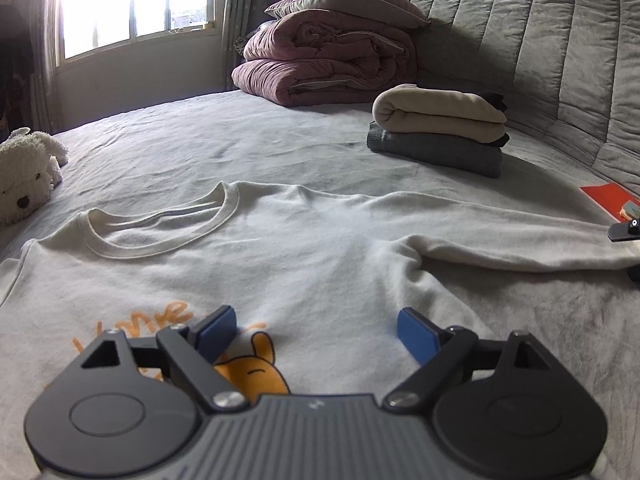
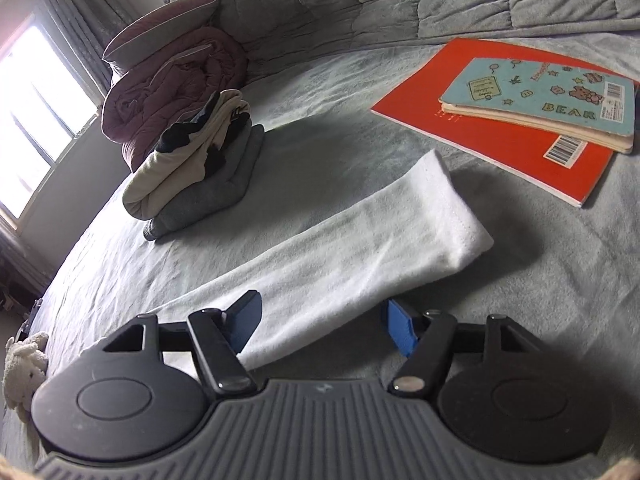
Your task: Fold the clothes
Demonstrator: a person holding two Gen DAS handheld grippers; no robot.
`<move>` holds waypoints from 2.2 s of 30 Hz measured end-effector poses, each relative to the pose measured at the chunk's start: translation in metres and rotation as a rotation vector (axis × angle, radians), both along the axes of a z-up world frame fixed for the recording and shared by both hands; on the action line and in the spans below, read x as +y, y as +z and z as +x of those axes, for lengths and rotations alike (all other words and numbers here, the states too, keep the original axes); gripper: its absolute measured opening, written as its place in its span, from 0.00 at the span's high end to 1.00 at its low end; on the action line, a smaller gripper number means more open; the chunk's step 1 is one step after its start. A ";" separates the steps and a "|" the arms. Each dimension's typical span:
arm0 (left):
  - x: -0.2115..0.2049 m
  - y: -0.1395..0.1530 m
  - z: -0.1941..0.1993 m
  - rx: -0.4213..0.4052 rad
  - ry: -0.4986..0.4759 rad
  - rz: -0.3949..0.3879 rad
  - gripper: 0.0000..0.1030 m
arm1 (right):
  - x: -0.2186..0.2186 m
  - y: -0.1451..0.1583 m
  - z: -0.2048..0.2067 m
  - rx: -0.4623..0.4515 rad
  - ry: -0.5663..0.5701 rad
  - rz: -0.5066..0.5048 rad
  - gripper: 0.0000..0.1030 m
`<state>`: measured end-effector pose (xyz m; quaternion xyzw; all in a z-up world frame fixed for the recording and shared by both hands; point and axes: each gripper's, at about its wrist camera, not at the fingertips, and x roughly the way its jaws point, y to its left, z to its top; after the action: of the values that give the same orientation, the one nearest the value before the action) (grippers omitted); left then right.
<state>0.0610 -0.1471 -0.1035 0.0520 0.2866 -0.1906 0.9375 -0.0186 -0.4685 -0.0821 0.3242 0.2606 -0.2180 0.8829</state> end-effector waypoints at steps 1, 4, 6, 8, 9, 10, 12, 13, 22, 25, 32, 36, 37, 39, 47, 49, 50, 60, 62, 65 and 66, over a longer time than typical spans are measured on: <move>0.001 0.000 0.000 0.002 0.002 -0.009 0.13 | 0.004 -0.001 0.004 0.005 -0.019 -0.039 0.34; 0.005 0.000 0.001 0.009 0.007 -0.033 0.12 | 0.014 -0.002 0.012 0.023 -0.066 -0.136 0.52; 0.006 0.000 0.001 0.013 0.005 -0.041 0.11 | 0.014 -0.001 0.014 0.015 -0.083 -0.141 0.66; 0.007 0.000 0.001 0.017 0.003 -0.051 0.11 | 0.015 0.002 0.017 0.002 -0.088 -0.146 0.73; 0.009 0.001 0.001 0.017 0.003 -0.067 0.11 | 0.019 0.006 0.019 -0.009 -0.081 -0.157 0.76; 0.012 0.002 0.002 0.018 0.003 -0.088 0.11 | 0.024 0.009 0.020 -0.020 -0.073 -0.168 0.81; 0.020 0.005 0.004 0.032 0.011 -0.132 0.11 | 0.032 0.017 0.024 -0.041 -0.058 -0.190 0.83; 0.023 0.006 0.006 0.040 0.018 -0.149 0.11 | 0.036 0.020 0.026 -0.052 -0.050 -0.201 0.86; 0.053 0.023 0.004 0.071 0.066 -0.179 0.11 | 0.075 0.053 0.043 -0.148 0.023 -0.301 0.92; 0.068 0.029 0.004 0.089 0.085 -0.217 0.11 | 0.095 0.060 0.048 -0.175 0.073 -0.330 0.92; 0.104 0.037 0.005 0.110 0.137 -0.257 0.11 | 0.143 0.069 0.060 -0.227 0.216 -0.385 0.92; 0.124 0.040 0.005 0.124 0.148 -0.316 0.11 | 0.167 0.065 0.062 -0.237 0.337 -0.431 0.92; 0.129 0.040 0.006 0.131 0.149 -0.340 0.11 | 0.173 0.064 0.062 -0.240 0.367 -0.443 0.92; 0.139 0.040 0.008 0.153 0.153 -0.396 0.11 | 0.185 0.062 0.063 -0.245 0.428 -0.466 0.92; 0.181 0.027 0.015 0.305 0.174 -0.741 0.12 | 0.233 0.055 0.068 -0.263 0.673 -0.556 0.92; 0.186 0.024 0.014 0.331 0.185 -0.790 0.12 | 0.246 0.052 0.067 -0.263 0.737 -0.577 0.92; 0.187 0.024 0.013 0.339 0.188 -0.799 0.12 | 0.252 0.049 0.066 -0.258 0.765 -0.586 0.92; 0.193 0.009 0.013 0.399 0.206 -0.858 0.14 | 0.310 0.014 0.043 -0.201 1.090 -0.748 0.92; 0.193 0.003 0.014 0.422 0.217 -0.881 0.17 | 0.315 0.009 0.041 -0.183 1.132 -0.756 0.92; 0.193 -0.001 0.014 0.434 0.230 -0.891 0.20 | 0.321 0.003 0.037 -0.161 1.172 -0.776 0.91; 0.192 -0.001 0.014 0.436 0.232 -0.889 0.20 | 0.323 0.001 0.036 -0.153 1.185 -0.783 0.90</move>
<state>0.0749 0.0451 -0.1047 -0.4250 0.3706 -0.1949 0.8025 0.0171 -0.1450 -0.0806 -0.1982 0.2329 0.2442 0.9202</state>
